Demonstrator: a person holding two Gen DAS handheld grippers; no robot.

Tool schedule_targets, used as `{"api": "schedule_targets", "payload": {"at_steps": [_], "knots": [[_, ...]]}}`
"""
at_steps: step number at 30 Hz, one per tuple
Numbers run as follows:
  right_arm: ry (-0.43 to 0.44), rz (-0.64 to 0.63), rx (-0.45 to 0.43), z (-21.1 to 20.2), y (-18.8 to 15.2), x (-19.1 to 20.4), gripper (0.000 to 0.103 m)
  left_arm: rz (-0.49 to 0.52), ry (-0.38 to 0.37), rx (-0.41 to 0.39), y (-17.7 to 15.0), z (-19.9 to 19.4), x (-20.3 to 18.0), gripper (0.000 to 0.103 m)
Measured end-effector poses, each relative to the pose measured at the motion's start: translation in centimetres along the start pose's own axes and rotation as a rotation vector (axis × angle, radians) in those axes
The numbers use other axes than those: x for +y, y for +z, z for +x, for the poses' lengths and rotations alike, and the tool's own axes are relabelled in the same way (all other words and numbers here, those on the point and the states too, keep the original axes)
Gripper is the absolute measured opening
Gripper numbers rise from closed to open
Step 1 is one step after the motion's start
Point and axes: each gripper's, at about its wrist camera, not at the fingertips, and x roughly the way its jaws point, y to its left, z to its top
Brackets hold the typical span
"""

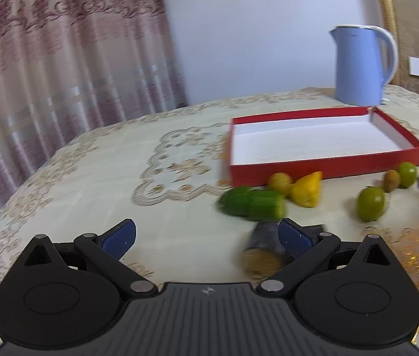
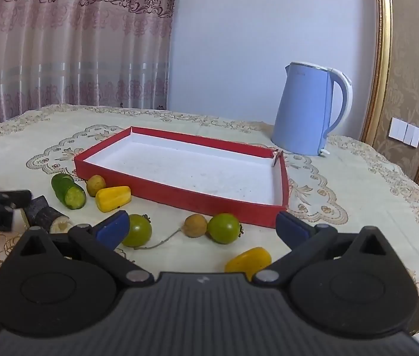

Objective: Organize fruits
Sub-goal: 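Move the left gripper down to the dark bark-covered log piece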

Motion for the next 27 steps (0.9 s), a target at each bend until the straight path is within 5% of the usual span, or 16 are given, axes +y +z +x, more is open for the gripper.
{"api": "schedule_targets", "payload": {"at_steps": [15, 20, 27], "knots": [[-0.031, 0.026, -0.01, -0.3, 0.0, -0.3, 0.103, 0.074, -0.007, 0.052, -0.4, 1.4, -2.1, 0.103], [-0.034, 0.047, -0.017, -0.3, -0.1, -0.4, 0.103, 0.03, -0.091, 0.086, 0.2, 2.0, -2.7, 0.103], [-0.03, 0.074, -0.034, -0.6, -0.3, -1.2, 0.103, 0.027, -0.034, 0.092, -0.3, 2.5, -1.3, 0.103]]}}
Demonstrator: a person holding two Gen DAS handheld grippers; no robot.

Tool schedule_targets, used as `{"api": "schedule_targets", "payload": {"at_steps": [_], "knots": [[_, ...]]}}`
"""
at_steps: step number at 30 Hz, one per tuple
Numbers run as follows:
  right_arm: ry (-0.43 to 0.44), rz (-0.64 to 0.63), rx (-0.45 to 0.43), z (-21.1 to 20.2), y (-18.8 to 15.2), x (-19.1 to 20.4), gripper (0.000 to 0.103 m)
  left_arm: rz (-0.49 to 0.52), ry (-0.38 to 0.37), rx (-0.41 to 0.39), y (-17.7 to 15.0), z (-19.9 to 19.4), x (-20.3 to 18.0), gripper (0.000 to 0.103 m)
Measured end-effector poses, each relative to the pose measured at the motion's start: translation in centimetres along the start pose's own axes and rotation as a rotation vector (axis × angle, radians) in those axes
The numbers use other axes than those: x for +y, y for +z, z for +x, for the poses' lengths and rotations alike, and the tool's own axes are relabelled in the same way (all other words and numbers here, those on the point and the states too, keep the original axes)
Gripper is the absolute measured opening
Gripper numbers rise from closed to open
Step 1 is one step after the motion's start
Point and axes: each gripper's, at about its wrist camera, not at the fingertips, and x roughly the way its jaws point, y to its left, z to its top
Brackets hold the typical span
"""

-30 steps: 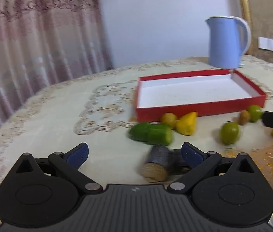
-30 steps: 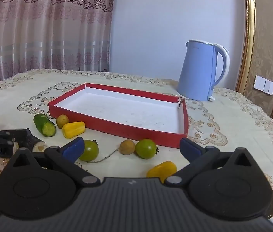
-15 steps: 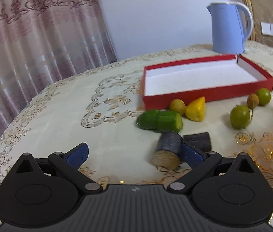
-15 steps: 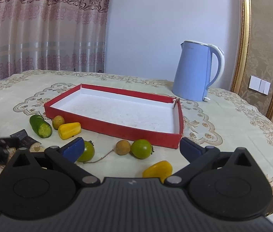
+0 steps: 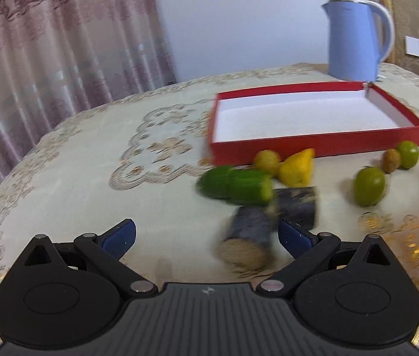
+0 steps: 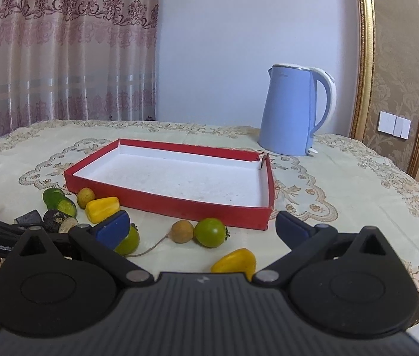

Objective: Organize fruits
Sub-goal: 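Move the left gripper down to the dark bark-covered log piece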

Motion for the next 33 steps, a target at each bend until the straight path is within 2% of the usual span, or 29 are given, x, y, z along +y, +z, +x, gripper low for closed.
{"api": "schedule_targets", "payload": {"at_steps": [4, 14, 18, 33], "knots": [[0.009, 0.023, 0.01, 0.4, -0.2, -0.3, 0.103, -0.042, -0.03, -0.005, -0.2, -0.3, 1.6, 0.103], [0.001, 0.001, 0.012, 0.4, -0.4, -0.2, 0.103, 0.016, -0.084, 0.023, -0.2, 1.2, -1.2, 0.102], [0.003, 0.013, 0.014, 0.4, -0.4, -0.5, 0.103, -0.017, -0.11, 0.049, -0.1, 1.8, -0.9, 0.102], [0.018, 0.006, 0.02, 0.0, -0.4, -0.2, 0.103, -0.068, -0.062, 0.071, 0.0, 1.8, -0.1, 0.102]]}}
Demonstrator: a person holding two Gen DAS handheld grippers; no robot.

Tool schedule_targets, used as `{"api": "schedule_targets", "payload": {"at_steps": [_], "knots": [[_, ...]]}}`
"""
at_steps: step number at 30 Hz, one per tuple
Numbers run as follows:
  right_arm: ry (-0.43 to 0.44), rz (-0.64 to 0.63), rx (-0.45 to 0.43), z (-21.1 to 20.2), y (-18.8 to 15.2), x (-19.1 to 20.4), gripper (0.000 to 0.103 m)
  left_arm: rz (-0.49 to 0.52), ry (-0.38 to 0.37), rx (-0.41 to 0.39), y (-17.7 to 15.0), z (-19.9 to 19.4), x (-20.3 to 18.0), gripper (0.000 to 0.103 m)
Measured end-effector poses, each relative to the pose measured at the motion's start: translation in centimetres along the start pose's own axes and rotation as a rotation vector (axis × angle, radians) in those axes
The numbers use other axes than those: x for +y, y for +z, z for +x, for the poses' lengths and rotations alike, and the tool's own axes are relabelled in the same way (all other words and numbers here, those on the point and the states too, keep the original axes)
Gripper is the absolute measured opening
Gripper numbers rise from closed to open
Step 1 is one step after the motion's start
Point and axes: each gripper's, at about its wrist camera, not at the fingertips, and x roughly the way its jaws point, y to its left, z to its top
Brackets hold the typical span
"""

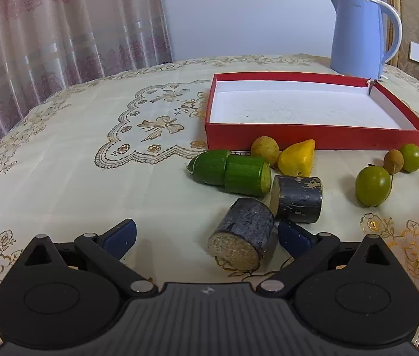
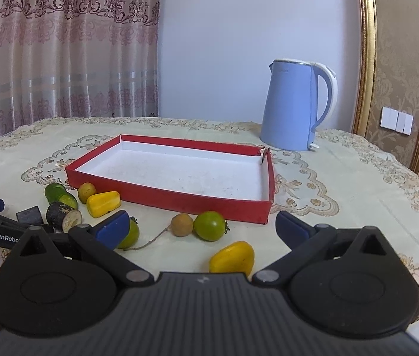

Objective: Organize fruits
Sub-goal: 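Move the left gripper down to the dark bark-covered log piece, then close the left gripper around the dark log piece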

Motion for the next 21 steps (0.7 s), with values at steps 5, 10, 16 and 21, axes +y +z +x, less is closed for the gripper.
{"api": "schedule_targets", "payload": {"at_steps": [5, 10, 16, 21], "knots": [[0.014, 0.015, 0.009, -0.06, -0.06, -0.18, 0.103, -0.009, -0.003, 0.005, 0.02, 0.0, 0.2, 0.102], [0.002, -0.018, -0.01, -0.31, -0.22, 0.34, 0.103, -0.009, -0.01, 0.007, 0.09, -0.06, 0.13, 0.102], [-0.009, -0.026, -0.021, -0.46, -0.2, 0.43, 0.103, -0.003, -0.014, 0.003, 0.12, -0.26, -0.13, 0.102], [-0.011, -0.017, -0.027, -0.54, -0.11, 0.2, 0.103, -0.011, -0.032, 0.006, 0.23, -0.47, -0.11, 0.092]]}}
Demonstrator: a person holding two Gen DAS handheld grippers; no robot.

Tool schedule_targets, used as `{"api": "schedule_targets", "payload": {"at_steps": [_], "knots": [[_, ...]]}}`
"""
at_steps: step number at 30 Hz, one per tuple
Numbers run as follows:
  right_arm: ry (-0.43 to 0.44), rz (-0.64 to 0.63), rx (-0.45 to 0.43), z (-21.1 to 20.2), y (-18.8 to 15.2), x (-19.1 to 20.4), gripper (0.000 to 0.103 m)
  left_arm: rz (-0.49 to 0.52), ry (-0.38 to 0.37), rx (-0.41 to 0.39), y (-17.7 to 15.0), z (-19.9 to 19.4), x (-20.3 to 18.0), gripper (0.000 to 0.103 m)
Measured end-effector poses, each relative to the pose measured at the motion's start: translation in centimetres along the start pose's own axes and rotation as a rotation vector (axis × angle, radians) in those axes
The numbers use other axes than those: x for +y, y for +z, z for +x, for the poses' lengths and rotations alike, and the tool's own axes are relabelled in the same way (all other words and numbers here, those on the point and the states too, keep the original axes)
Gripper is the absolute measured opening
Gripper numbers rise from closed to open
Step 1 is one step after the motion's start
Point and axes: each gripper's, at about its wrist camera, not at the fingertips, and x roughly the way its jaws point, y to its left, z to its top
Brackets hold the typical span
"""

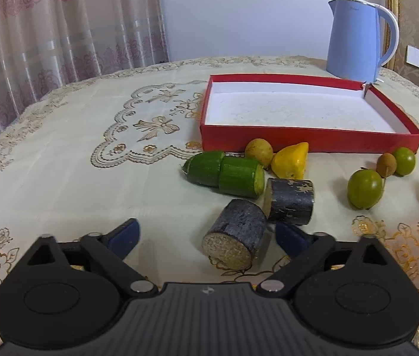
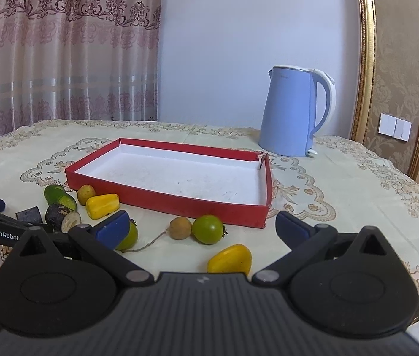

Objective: Organize fruits
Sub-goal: 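Close the left gripper around the dark log piece, then lift the log with the left gripper while the right gripper grasps the yellow fruit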

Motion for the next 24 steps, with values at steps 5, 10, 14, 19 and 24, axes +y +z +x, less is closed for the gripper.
{"api": "schedule_targets", "payload": {"at_steps": [5, 10, 14, 19, 24], "knots": [[0.01, 0.004, 0.007, 0.0, 0.0, -0.1, 0.103, -0.02, -0.043, 0.022, 0.1, 0.0, 0.1, 0.061], [0.012, -0.012, 0.01, 0.0, 0.0, 0.0, 0.103, -0.017, -0.063, 0.023, 0.2, -0.3, -0.3, 0.04], [0.009, -0.014, 0.013, 0.0, 0.0, 0.0, 0.103, -0.027, -0.062, 0.023, 0.3, -0.4, -0.2, 0.04], [0.024, 0.005, 0.018, 0.0, -0.1, -0.5, 0.103, -0.042, -0.037, -0.007, 0.6, -1.5, 0.5, 0.04], [0.02, -0.011, 0.045, 0.2, -0.8, -0.8, 0.101, -0.033, 0.004, -0.068, 1.4, -3.0, 0.9, 0.04]]}}
